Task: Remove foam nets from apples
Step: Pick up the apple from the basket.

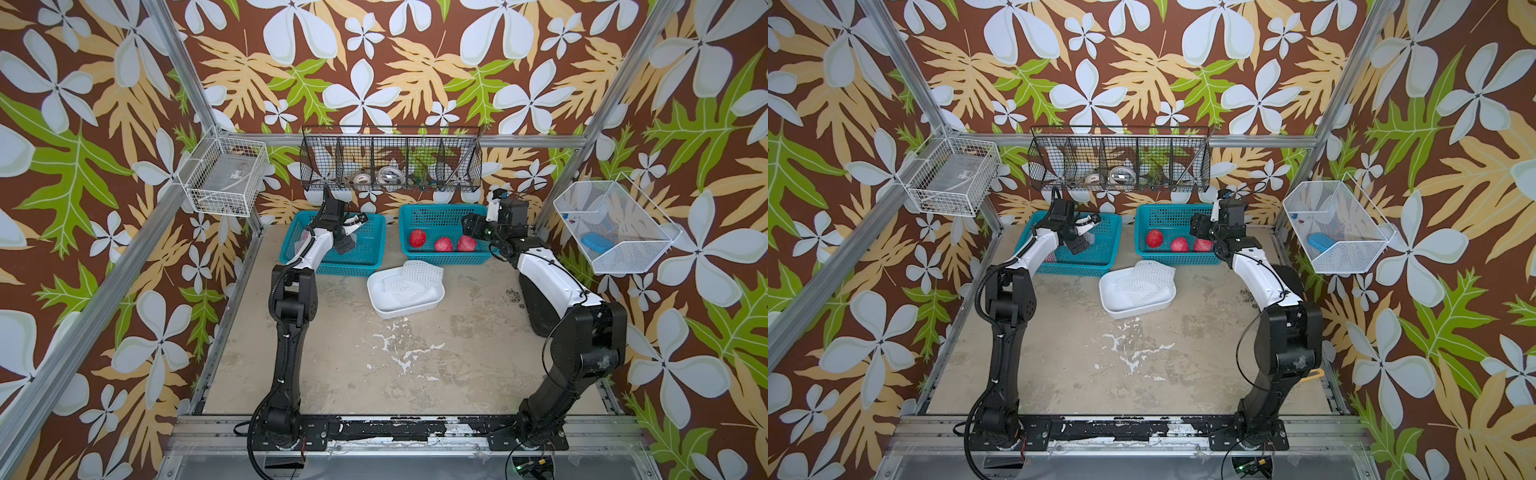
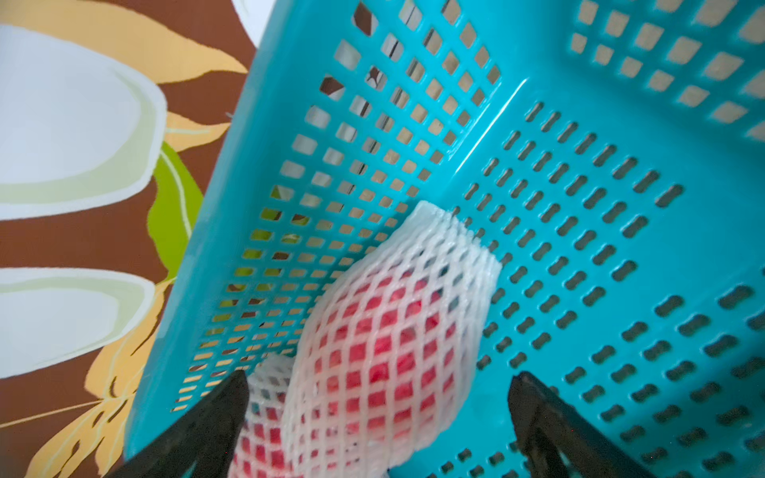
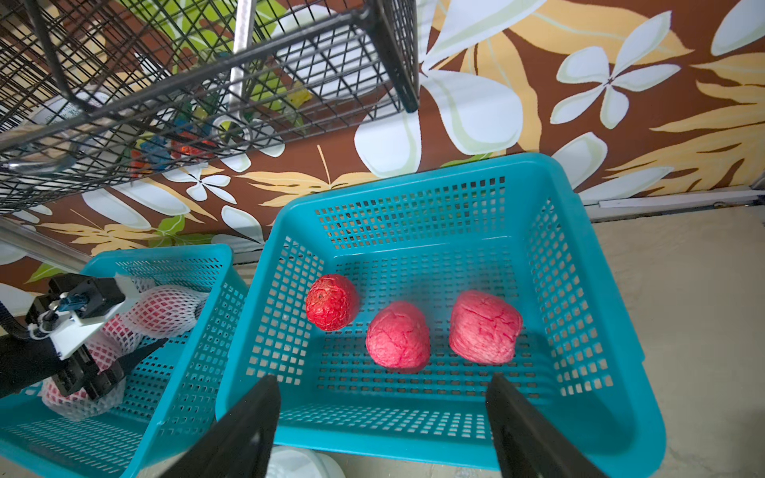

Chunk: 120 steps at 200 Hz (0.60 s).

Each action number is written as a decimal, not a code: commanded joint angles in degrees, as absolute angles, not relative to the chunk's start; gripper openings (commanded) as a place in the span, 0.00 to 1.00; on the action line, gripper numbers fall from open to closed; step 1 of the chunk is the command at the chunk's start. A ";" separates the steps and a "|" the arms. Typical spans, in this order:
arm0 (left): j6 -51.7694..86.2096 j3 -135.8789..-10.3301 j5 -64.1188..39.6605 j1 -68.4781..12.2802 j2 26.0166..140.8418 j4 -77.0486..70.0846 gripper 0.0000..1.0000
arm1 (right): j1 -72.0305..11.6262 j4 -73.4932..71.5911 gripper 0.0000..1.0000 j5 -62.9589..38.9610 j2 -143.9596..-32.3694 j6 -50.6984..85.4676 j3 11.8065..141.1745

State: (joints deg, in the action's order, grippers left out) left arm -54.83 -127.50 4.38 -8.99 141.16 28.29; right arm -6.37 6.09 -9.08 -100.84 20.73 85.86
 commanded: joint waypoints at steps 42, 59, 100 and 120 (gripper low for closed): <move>-56.51 -128.81 5.41 -8.49 143.79 27.18 1.00 | -6.43 4.58 0.81 -10.99 -100.90 21.87 85.94; -56.66 -128.46 5.49 -8.22 144.18 25.83 1.00 | -6.42 4.22 0.81 -11.34 -100.98 22.15 85.79; -57.01 -128.92 5.04 -8.00 146.19 24.56 1.00 | -6.47 4.13 0.81 -11.59 -101.29 22.33 85.63; -56.84 -129.32 4.92 -8.01 147.20 23.86 0.98 | -6.48 3.36 0.81 -11.56 -101.18 22.58 84.89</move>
State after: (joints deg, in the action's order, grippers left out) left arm -56.86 -128.62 5.41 -8.14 146.26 23.79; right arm -6.39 5.56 -11.22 -101.14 22.09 85.56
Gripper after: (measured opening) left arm 0.994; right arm 0.807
